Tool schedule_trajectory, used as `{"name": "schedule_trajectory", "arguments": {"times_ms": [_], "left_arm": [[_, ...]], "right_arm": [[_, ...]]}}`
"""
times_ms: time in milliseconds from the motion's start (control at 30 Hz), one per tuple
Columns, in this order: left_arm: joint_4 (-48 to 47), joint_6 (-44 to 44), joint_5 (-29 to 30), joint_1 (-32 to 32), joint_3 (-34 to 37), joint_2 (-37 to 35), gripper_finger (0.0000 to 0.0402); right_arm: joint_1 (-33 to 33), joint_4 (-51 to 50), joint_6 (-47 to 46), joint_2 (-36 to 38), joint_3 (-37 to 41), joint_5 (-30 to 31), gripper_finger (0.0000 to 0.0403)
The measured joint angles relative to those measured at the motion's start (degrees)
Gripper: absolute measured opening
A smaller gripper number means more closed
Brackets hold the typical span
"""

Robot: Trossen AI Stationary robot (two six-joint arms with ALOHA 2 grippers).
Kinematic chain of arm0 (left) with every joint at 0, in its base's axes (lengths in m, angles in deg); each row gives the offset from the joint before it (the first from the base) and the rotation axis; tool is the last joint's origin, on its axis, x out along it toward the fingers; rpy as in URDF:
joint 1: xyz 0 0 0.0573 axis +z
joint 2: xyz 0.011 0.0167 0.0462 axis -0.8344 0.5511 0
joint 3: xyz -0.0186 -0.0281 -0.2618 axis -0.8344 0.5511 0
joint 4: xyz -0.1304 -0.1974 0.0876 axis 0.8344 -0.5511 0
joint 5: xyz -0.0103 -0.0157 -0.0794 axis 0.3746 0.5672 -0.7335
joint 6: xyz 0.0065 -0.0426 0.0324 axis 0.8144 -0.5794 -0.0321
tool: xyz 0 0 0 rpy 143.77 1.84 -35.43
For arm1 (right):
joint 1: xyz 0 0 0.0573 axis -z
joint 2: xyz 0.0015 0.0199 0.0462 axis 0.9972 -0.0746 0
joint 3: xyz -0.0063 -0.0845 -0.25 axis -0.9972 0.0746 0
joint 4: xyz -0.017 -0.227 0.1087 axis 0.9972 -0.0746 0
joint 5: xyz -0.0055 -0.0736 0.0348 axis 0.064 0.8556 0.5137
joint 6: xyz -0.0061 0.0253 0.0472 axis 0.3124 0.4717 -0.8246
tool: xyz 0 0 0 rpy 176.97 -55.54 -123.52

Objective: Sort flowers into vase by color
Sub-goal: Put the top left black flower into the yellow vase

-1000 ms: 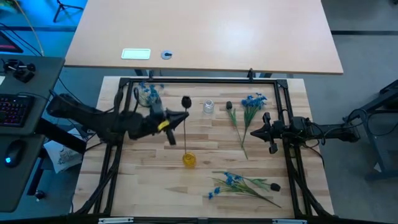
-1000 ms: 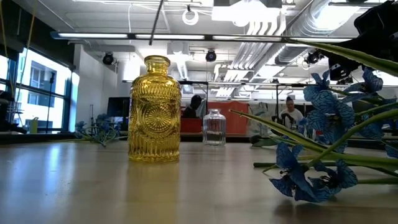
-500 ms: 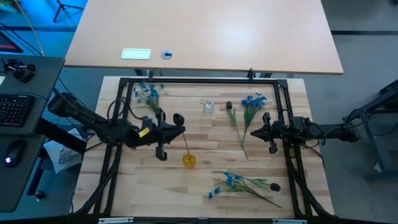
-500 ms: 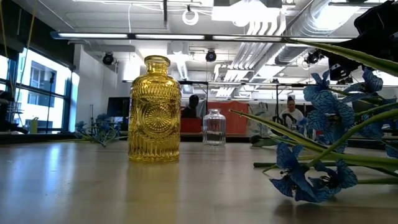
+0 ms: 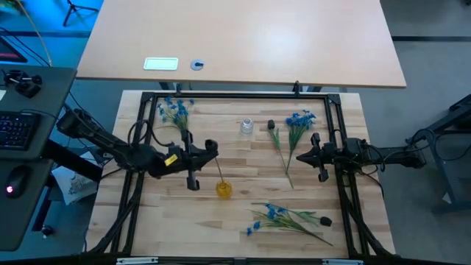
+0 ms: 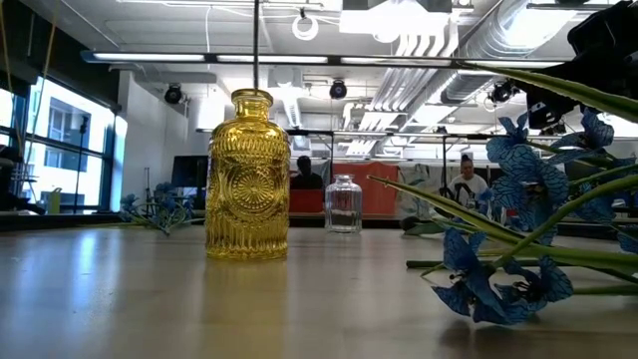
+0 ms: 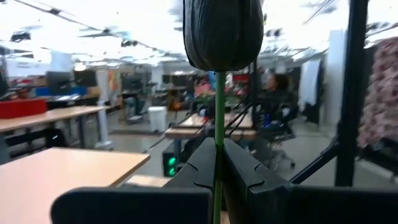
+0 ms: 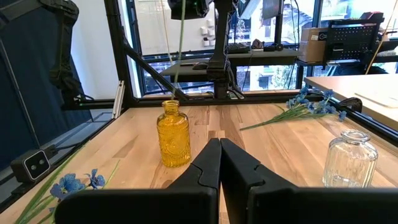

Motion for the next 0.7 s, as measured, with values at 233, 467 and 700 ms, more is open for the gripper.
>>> {"name": "schedule_trajectory", "arguments": {"times_ms": [233, 467, 700], "left_arm": [[-1.1, -0.1, 0.6, 0.0, 0.0, 0.1, 0.0], [-1.1, -4.0, -2.2, 0.0, 0.0, 1.7, 0.0], [-2.3, -5.5, -2.7, 0.0, 0.0, 3.3, 0.0001]], "right_arm": [[0.0, 0.0, 0.0, 0.0, 0.0, 0.0, 0.0], [0.0, 0.0, 0.0, 0.0, 0.0, 0.0, 0.0], [0.0, 0.0, 0.0, 0.0, 0.0, 0.0, 0.0]]}}
